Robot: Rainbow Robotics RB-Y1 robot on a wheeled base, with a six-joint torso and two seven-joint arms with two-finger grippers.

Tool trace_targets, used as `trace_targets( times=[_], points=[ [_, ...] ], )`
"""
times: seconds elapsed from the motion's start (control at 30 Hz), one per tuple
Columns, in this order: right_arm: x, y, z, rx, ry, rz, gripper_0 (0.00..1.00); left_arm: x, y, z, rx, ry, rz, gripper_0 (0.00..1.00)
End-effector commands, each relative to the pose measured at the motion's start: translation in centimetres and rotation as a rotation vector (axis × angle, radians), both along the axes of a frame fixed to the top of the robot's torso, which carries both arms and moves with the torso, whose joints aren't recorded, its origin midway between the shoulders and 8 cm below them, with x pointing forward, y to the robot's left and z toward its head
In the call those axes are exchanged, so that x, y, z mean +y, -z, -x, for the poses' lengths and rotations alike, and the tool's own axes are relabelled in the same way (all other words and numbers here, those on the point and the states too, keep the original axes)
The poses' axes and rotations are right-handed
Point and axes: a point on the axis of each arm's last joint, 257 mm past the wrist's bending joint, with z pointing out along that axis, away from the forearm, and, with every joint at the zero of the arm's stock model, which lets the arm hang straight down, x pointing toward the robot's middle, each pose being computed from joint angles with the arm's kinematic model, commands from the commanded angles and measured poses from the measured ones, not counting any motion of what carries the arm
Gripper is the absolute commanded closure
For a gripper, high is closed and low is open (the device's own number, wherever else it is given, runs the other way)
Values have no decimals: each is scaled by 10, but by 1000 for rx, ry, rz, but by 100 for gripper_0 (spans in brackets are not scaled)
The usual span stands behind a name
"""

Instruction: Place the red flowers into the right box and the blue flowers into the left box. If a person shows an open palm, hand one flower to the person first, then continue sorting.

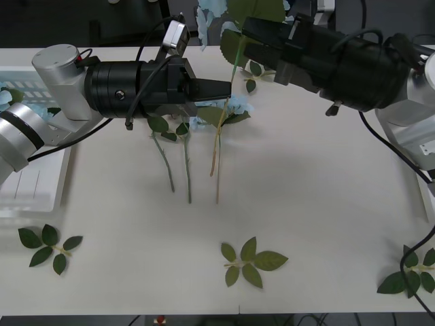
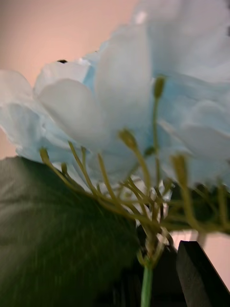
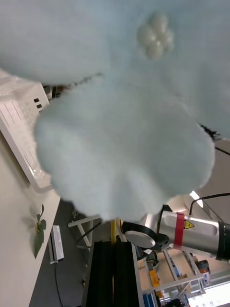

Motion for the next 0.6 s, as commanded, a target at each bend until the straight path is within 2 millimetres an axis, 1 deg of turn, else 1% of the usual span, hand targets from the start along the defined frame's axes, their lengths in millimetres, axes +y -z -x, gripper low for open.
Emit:
trace_targets(
  times=[0.03,0.1,0.13,0.17,0.2,0.23,0.27,0.3,0.33,0.43,0.53,0.6],
  points=[
    [-47,6,5,-33,29,84,28,-9,-6,10,-36,30,17,100],
    [-72,21,3,-17,62,139,28,-8,-6,9,-38,26,17,100],
    [-83,27,1,-11,81,166,28,-7,-5,9,-37,25,16,100],
    [-89,33,0,-5,94,182,28,-6,-4,9,-36,24,14,100],
    [-104,47,-4,0,130,241,28,-3,-3,8,-38,18,9,100],
    [-109,52,-6,3,143,259,28,-2,-3,7,-39,15,7,100],
    [-124,65,-12,2,183,322,28,3,-2,5,-44,7,-2,100],
    [-130,71,-14,1,198,348,28,6,-2,4,-48,3,-8,100],
    [-141,81,-19,0,229,395,28,14,-1,-1,-53,-12,-23,100],
    [-161,102,-29,-12,291,497,28,38,4,-10,-66,-49,-76,100],
    [-173,110,-40,-37,342,560,28,65,11,-19,-78,-89,-141,100],
    [-175,113,-48,-60,368,602,28,82,14,-24,-85,-116,-177,100]
  ],
)
